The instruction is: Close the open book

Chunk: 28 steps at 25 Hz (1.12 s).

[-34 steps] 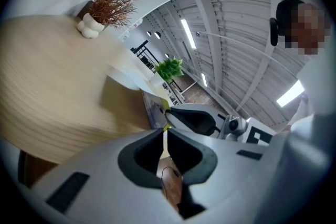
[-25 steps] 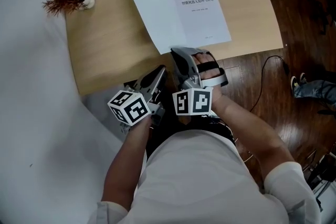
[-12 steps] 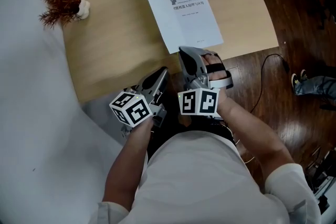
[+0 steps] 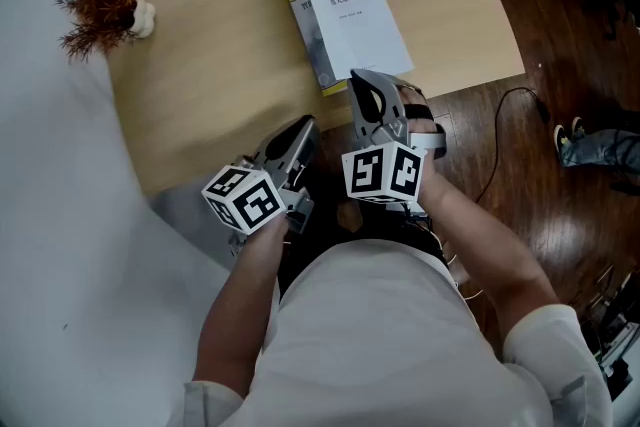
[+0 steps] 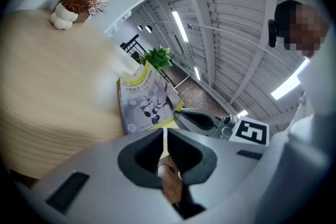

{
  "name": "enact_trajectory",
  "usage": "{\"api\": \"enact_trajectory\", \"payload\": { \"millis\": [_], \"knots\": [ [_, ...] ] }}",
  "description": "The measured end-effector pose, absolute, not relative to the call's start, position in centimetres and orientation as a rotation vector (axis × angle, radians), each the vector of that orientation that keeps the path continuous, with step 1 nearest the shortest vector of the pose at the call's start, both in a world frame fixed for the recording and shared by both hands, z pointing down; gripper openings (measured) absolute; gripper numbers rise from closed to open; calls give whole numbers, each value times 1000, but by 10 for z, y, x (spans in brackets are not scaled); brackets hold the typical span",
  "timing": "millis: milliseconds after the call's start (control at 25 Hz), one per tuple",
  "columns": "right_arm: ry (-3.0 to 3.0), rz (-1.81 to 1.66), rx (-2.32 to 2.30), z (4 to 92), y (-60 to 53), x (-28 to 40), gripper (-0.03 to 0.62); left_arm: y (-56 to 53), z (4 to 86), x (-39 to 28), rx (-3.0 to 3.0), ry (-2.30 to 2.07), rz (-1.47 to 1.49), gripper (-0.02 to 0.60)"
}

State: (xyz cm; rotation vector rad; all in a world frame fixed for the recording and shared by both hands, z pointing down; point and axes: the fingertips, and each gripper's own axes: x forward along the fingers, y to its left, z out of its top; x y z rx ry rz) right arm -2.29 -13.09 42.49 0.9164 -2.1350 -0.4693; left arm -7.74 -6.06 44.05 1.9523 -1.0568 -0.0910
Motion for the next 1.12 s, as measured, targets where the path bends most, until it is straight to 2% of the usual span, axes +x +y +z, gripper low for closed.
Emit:
{"api": "enact_trajectory", "payload": {
  "millis": [640, 960, 1120],
  "knots": [
    [-2274, 23, 1073, 445, -149, 17, 5, -69, 449, -57, 1946, -1027, -58, 0],
    [-2334, 528, 1141, 468, -158, 40, 5, -75, 453, -50, 1942, -1018, -38, 0],
    [-2335, 608, 1129, 478, -161, 46, 5, -77, 456, -46, 1941, -1014, -28, 0]
  ]
}}
